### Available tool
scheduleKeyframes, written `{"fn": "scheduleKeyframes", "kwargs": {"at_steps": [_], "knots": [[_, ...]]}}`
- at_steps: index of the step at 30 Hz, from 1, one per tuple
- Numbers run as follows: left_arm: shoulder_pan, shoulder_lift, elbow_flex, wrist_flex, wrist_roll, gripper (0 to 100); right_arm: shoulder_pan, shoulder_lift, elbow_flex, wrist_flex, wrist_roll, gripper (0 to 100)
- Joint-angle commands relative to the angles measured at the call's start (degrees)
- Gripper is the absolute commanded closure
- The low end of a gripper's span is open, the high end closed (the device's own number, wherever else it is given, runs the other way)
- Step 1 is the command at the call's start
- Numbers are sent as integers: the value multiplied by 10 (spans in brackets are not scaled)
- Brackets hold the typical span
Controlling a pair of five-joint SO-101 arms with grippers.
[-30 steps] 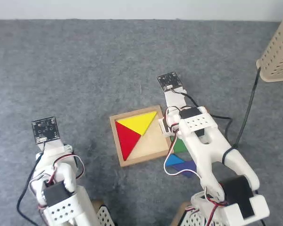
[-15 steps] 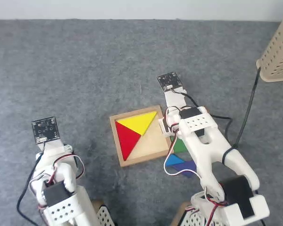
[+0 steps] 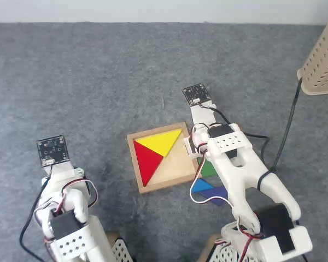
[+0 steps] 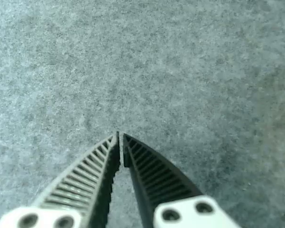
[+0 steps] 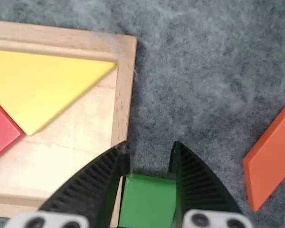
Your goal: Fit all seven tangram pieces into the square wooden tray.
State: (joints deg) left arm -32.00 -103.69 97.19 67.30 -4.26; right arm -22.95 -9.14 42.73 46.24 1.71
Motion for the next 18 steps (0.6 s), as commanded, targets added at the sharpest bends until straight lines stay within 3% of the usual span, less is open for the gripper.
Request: {"fn": "scheduleKeyframes", "kwargs": {"at_steps": [1, 14, 18], "knots": [[3, -4, -6, 4, 8, 987, 5, -36, -5, -9, 12, 850], [3, -4, -6, 4, 8, 987, 8, -90, -8, 34, 13, 850], [3, -4, -6, 4, 8, 987, 8, -171, -8, 111, 78, 847]]}}
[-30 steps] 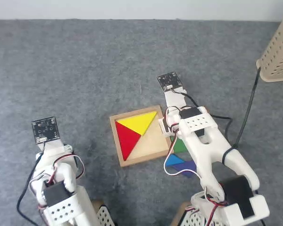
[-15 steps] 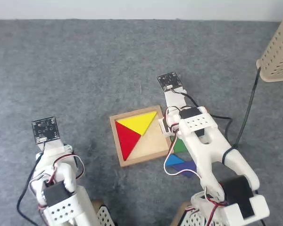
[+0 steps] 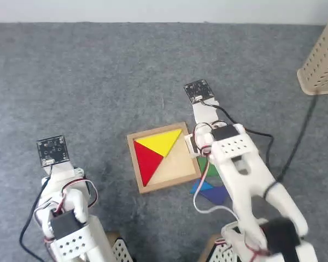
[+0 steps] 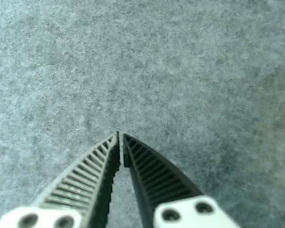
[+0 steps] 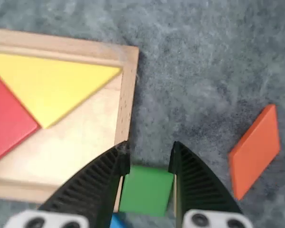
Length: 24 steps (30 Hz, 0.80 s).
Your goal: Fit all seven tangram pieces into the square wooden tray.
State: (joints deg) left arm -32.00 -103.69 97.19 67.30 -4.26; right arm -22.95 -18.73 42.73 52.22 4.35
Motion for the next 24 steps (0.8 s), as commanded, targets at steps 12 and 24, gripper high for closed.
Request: {"fn": "scheduleKeyframes", "kwargs": {"at_steps": [12, 24], "knots": [[3, -4, -6, 4, 8, 987, 176, -171, -91, 244, 178, 746], [3, -4, -6, 4, 8, 987, 179, 44, -259, 244, 178, 742]]}}
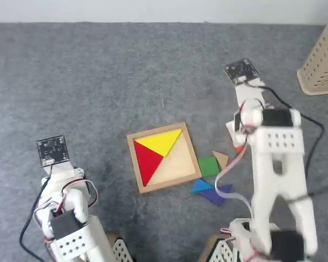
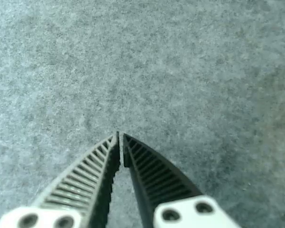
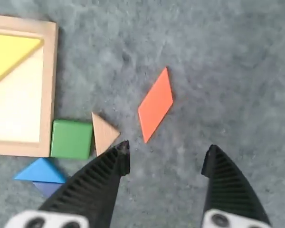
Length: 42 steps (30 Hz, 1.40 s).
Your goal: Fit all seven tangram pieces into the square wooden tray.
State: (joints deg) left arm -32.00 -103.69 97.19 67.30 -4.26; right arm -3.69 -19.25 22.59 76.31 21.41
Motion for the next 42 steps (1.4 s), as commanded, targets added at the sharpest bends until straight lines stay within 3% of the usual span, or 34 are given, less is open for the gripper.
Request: {"fn": "scheduleKeyframes", "kwargs": {"at_steps": [1, 14, 34, 42], "knots": [[3, -4, -6, 4, 8, 987, -15, 69, -68, 2, 2, 742], [3, -4, -6, 4, 8, 987, -11, 233, -76, -120, -89, 742], [3, -4, -6, 4, 8, 987, 5, 316, -76, -145, -86, 744], [3, -4, -6, 4, 8, 987, 3, 343, -76, -160, -89, 838]]}}
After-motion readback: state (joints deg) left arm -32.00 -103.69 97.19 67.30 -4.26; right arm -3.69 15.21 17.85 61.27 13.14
